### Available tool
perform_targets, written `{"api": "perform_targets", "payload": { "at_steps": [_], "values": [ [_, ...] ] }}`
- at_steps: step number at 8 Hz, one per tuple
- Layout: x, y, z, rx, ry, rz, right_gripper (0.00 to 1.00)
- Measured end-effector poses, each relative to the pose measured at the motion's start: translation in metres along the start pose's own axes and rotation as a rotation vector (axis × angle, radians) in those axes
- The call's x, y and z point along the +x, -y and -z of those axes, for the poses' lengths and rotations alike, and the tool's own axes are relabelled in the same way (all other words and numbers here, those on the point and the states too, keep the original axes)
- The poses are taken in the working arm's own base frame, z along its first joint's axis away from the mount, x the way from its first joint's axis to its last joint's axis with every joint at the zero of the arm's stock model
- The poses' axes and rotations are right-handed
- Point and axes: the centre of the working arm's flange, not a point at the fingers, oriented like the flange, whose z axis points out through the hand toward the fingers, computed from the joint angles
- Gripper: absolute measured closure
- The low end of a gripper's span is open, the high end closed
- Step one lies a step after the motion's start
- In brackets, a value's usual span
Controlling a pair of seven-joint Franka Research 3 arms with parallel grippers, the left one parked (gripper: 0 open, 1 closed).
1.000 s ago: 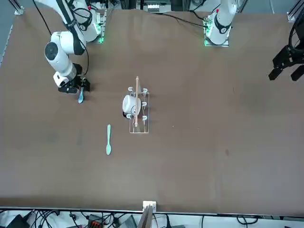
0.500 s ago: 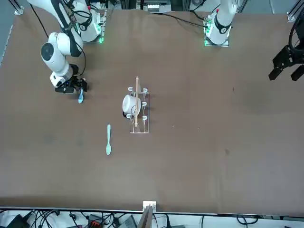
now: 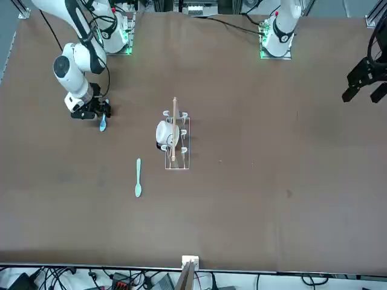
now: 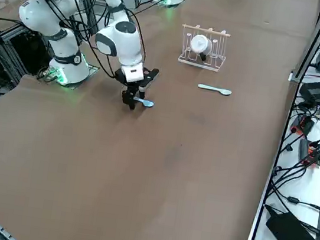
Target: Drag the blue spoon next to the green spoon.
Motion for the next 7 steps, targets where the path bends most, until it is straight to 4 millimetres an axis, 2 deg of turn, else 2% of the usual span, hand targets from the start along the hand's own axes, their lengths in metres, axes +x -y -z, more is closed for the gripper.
{"api": "perform_targets", "payload": {
  "at_steps": [2,7],
  "values": [
    [0.0014,0.0041,0.0011,0.001,-0.005,0.012,0.21],
    [0.0055,0.0118,0.0035,0.001,-0.015,0.031,0.4]
  ]
}}
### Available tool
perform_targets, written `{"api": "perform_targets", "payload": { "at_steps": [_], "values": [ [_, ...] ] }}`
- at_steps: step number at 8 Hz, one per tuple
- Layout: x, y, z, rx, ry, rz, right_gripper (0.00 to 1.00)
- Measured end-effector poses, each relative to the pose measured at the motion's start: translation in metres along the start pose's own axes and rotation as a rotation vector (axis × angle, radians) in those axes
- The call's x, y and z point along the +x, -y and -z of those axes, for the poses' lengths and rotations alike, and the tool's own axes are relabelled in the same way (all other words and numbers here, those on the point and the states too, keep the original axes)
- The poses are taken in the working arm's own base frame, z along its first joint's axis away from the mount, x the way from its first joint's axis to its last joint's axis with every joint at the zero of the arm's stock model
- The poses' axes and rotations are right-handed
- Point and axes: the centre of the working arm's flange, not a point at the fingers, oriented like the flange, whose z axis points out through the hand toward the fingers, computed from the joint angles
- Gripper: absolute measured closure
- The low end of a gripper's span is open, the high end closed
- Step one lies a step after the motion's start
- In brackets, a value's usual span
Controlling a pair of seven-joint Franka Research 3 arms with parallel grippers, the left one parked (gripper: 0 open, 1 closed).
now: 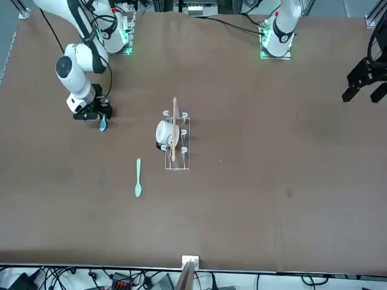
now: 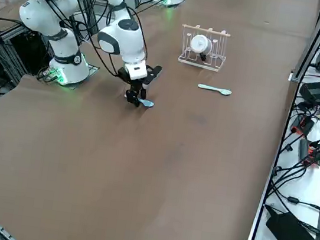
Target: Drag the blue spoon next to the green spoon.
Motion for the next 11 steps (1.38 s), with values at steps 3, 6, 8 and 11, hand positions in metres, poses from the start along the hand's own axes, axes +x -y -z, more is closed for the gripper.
{"api": "perform_targets", "payload": {
  "at_steps": [3,6,8,11],
  "values": [
    [0.002,0.001,0.001,0.0,-0.005,0.001,0.59],
    [0.006,0.002,0.01,-0.001,-0.029,0.009,0.81],
    [0.008,0.006,0.011,0.0,-0.033,0.017,0.86],
    [0.021,0.01,0.024,-0.001,-0.071,0.027,0.86]
  ]
}}
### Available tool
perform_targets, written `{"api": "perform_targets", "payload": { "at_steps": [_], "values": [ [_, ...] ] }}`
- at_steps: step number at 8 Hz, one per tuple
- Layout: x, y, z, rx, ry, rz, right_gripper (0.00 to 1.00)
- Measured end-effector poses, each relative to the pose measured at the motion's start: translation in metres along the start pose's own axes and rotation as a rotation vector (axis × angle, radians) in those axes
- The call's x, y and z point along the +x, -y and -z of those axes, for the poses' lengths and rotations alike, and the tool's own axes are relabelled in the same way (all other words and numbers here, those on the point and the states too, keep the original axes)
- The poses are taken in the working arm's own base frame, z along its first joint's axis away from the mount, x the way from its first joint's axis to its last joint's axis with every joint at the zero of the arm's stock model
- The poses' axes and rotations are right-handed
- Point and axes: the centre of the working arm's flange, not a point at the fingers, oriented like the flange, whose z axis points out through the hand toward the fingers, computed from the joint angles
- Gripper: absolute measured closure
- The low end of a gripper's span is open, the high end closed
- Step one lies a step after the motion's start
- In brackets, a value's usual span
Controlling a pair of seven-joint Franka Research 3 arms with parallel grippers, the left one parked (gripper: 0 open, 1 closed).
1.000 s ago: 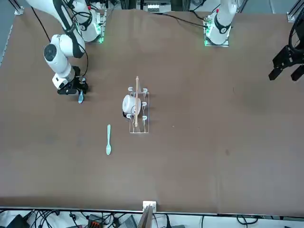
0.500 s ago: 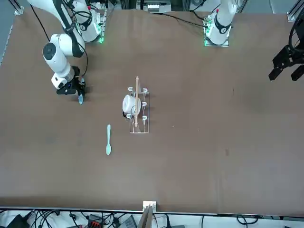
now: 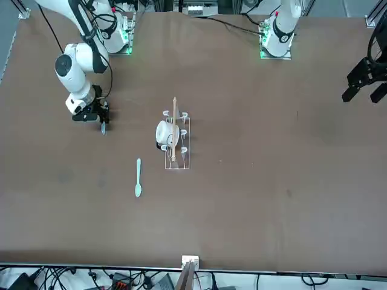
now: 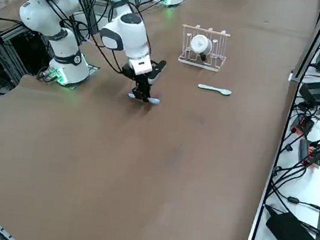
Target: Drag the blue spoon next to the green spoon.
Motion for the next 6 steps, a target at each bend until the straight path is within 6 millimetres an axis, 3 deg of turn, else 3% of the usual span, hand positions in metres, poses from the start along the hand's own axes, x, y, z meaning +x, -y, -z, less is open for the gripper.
{"api": "perform_targets", "payload": {
  "at_steps": [2,6],
  "values": [
    [0.021,0.001,0.026,-0.003,-0.02,0.005,0.86],
    [0.129,0.022,0.138,-0.003,0.014,0.047,0.86]
  ]
}}
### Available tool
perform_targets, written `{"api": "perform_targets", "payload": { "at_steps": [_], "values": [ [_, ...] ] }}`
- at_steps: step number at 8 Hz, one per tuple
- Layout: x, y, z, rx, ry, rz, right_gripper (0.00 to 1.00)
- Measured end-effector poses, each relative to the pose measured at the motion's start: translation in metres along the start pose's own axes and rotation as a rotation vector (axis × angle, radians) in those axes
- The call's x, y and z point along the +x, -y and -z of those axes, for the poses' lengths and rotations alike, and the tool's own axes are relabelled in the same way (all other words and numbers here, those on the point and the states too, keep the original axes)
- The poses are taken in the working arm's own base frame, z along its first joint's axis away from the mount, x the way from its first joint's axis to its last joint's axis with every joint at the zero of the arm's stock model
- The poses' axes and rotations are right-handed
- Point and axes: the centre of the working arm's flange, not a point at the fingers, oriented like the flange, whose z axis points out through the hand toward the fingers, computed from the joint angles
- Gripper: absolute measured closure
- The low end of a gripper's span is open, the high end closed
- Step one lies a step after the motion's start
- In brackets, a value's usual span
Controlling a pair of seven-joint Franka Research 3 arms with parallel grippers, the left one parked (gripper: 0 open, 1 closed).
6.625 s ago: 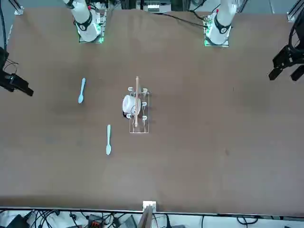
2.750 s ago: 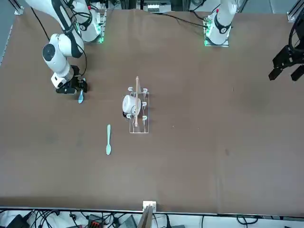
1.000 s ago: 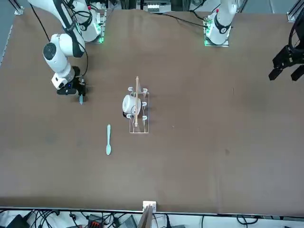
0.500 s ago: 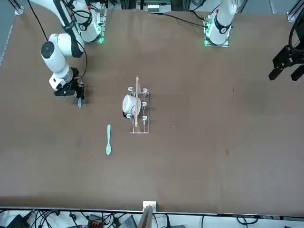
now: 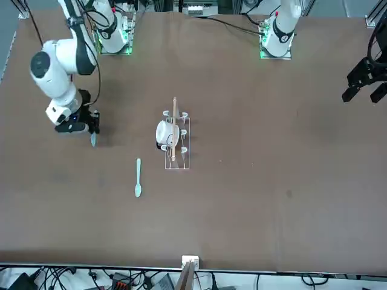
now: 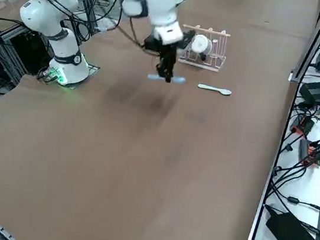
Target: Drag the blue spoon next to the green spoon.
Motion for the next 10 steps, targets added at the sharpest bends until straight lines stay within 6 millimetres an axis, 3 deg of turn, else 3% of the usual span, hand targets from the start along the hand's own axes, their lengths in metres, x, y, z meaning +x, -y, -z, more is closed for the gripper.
{"api": "perform_targets", "payload": {
  "at_steps": [2,4,6,8,10],
  "values": [
    [0.058,0.012,0.028,0.044,0.031,-0.01,0.86],
    [0.116,0.035,0.023,0.129,0.041,-0.029,0.86],
    [0.144,0.052,-0.02,0.148,0.072,-0.041,0.86],
    [0.151,0.071,-0.069,0.146,0.115,-0.054,0.86],
    [0.151,0.069,-0.107,0.141,0.125,-0.063,0.86]
  ]
}}
